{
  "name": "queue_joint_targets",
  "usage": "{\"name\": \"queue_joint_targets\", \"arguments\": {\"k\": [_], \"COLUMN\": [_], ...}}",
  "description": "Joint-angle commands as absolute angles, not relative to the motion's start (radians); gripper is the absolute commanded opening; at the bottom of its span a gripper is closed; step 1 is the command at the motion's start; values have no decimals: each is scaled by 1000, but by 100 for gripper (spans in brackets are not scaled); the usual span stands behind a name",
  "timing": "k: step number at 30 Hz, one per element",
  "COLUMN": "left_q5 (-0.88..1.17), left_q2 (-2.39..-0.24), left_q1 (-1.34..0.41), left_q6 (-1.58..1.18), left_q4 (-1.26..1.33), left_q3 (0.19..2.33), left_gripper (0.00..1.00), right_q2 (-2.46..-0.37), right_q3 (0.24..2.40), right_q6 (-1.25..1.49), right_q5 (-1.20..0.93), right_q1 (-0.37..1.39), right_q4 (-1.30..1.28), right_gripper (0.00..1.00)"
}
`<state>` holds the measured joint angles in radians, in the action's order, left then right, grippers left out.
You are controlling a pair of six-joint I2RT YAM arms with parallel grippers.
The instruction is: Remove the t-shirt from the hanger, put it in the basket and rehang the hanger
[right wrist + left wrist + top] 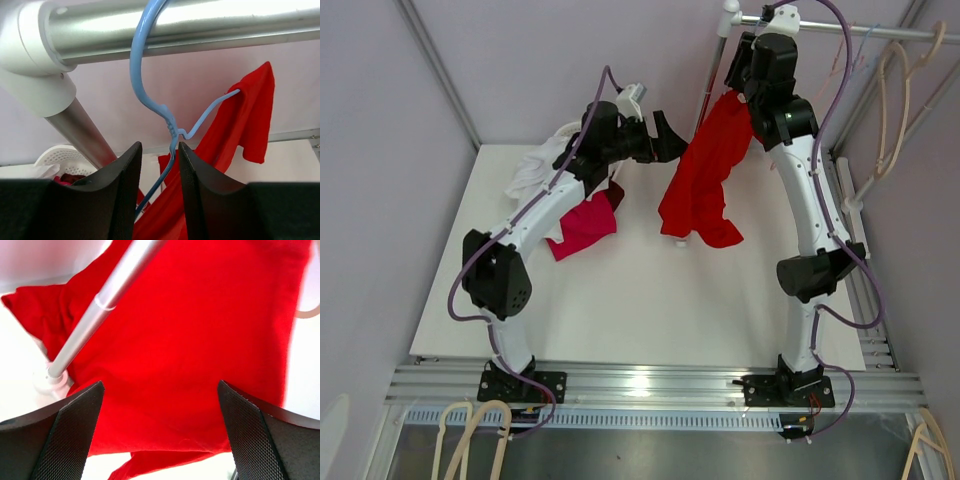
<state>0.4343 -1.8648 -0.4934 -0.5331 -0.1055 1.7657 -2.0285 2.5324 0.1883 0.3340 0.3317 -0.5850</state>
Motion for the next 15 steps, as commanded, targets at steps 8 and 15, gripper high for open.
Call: {"name": "queue_joint_targets", "arguments": {"k": [8,15], "left_q5": [463,471], "left_q2": [-1801,-1799], "left_q1": [-537,-563], "left_q6": [-528,-532], "left_q4": [-61,-60], "left_q3": [1779,1781], "left_gripper": [100,99], "right_q2": [-2017,-2016], "right_q3": [2569,2566], "right_q6": [60,9], "right_q5": [503,554], "right_q1": [374,382], "right_q4": [-528,-502], "right_gripper": [40,41]}}
